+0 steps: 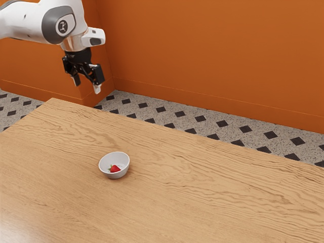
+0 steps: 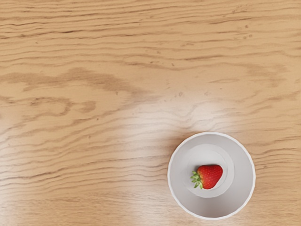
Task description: Take strawberry from the bowl
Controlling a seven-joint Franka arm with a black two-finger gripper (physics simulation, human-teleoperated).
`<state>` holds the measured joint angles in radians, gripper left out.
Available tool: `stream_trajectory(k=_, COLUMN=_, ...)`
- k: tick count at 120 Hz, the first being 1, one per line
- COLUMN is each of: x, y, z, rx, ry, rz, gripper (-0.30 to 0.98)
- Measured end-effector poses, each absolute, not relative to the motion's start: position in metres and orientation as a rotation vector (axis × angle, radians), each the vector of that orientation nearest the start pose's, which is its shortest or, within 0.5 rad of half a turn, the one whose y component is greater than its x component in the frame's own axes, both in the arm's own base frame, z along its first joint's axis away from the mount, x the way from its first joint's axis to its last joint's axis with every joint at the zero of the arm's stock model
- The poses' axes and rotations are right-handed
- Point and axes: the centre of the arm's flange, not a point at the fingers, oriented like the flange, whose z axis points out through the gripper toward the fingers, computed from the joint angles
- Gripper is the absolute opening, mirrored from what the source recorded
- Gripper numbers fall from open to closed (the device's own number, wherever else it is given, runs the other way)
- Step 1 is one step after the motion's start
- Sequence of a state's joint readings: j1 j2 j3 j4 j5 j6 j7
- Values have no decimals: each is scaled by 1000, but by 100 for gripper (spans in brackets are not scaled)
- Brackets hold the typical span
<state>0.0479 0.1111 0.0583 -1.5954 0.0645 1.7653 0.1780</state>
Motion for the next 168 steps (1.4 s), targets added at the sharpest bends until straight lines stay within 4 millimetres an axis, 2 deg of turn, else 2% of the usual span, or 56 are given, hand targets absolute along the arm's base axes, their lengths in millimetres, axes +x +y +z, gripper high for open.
stream_trajectory(k=32, x=600, y=63, z=565, rx=-3063, ry=138, rz=-71, gripper=69)
stream_trajectory(k=44, x=599, y=48, z=549, rx=-3057, ry=222, rz=-22, gripper=69)
stream_trajectory(k=60, x=593, y=45, z=518, rx=-3009, ry=500, rz=42, gripper=69)
stream_trajectory(k=70, x=583, y=50, z=490, rx=-2965, ry=736, rz=81, gripper=69)
stream_trajectory(k=82, x=570, y=47, z=474, rx=-2896, ry=984, rz=72, gripper=69)
stream_trajectory(k=102, x=567, y=36, z=451, rx=-2744, ry=1356, rz=87, gripper=69)
stream_trajectory(k=116, x=568, y=24, z=422, rx=-2630, ry=1610, rz=131, gripper=69)
stream_trajectory(k=138, x=575, y=21, z=387, rx=-2524, ry=1861, rz=154, gripper=68)
stream_trajectory(k=158, x=581, y=17, z=355, rx=-2448, ry=2020, rz=158, gripper=46)
stream_trajectory(k=168, x=584, y=9, z=338, rx=-2413, ry=2099, rz=164, gripper=39)
